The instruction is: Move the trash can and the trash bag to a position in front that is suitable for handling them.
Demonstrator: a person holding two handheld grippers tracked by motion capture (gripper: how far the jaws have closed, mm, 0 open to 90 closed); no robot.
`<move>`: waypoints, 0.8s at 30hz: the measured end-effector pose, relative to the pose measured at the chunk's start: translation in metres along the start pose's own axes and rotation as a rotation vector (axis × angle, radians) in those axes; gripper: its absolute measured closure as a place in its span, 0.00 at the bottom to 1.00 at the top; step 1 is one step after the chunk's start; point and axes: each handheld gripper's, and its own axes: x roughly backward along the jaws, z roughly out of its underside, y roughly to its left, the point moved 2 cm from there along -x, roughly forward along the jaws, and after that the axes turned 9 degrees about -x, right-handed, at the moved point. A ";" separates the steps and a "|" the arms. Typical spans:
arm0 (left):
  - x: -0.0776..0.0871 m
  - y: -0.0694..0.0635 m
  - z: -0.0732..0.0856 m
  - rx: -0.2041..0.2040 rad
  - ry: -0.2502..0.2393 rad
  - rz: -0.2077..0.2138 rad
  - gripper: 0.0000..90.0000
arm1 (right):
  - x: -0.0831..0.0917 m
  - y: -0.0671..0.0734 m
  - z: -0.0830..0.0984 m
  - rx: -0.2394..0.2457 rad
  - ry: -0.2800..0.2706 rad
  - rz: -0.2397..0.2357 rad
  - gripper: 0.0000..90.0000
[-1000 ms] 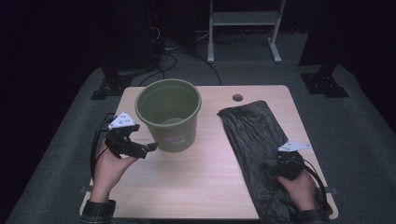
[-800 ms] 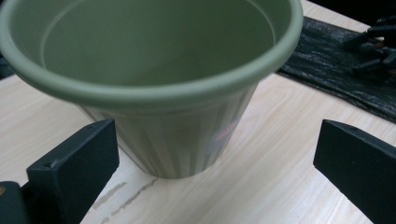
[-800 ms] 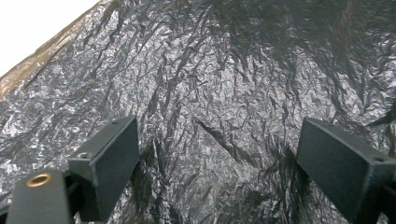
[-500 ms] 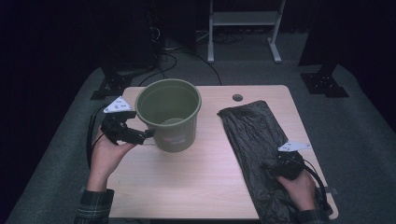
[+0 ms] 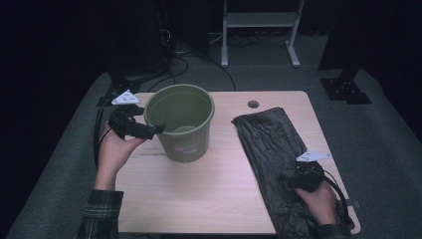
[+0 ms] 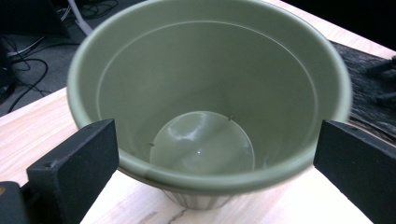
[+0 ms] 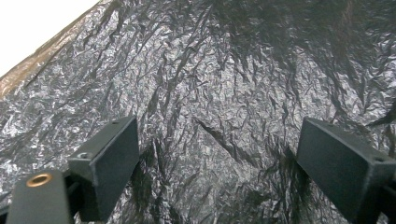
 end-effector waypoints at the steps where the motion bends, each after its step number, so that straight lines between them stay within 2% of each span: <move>1: -0.001 0.002 0.000 0.001 0.006 -0.004 0.00 | 0.000 0.000 0.000 0.000 0.001 0.000 0.13; 13: -0.016 0.021 0.004 0.041 0.043 -0.016 0.00 | 0.000 0.000 0.000 -0.001 0.000 0.001 0.13; 24: -0.030 0.028 0.015 0.073 0.069 -0.001 0.00 | 0.000 0.000 0.000 0.000 0.000 0.000 0.13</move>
